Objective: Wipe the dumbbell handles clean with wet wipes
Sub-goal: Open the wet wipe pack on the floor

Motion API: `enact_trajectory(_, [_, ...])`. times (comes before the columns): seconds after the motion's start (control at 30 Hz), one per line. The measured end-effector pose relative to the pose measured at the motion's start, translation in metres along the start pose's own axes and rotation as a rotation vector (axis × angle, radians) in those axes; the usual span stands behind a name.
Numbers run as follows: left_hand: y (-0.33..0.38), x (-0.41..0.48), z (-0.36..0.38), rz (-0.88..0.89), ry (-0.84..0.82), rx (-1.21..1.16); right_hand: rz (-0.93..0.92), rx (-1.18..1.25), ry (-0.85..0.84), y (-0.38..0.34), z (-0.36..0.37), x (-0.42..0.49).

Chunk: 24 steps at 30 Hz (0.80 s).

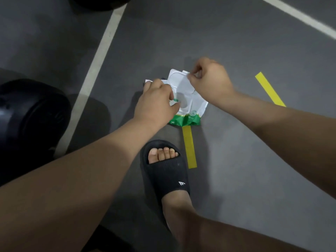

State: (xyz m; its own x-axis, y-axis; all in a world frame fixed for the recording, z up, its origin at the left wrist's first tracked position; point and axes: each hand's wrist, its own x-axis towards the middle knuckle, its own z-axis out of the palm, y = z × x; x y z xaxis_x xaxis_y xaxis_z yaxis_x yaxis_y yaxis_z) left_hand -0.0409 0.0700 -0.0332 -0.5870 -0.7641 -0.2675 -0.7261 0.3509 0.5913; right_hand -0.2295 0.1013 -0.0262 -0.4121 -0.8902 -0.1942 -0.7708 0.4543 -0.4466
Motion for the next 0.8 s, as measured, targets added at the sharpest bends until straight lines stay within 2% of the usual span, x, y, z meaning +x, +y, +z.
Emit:
enact_trajectory(0.13, [0.017,0.009,0.011,-0.082,0.024,0.05,0.034,0.01,0.01,0.0,0.002,-0.001])
enact_trajectory(0.3, [0.026,0.014,0.02,-0.146,0.031,0.171,-0.05,0.076,-0.036,-0.001,0.008,-0.012])
enact_trajectory(0.57, [0.013,0.02,0.001,-0.196,0.005,-0.078,-0.272,0.058,-0.173,0.004,0.019,-0.028])
enact_trajectory(0.8, [-0.009,0.014,-0.021,-0.187,0.037,-0.06,-0.39,-0.098,-0.227,-0.003,0.029,-0.033])
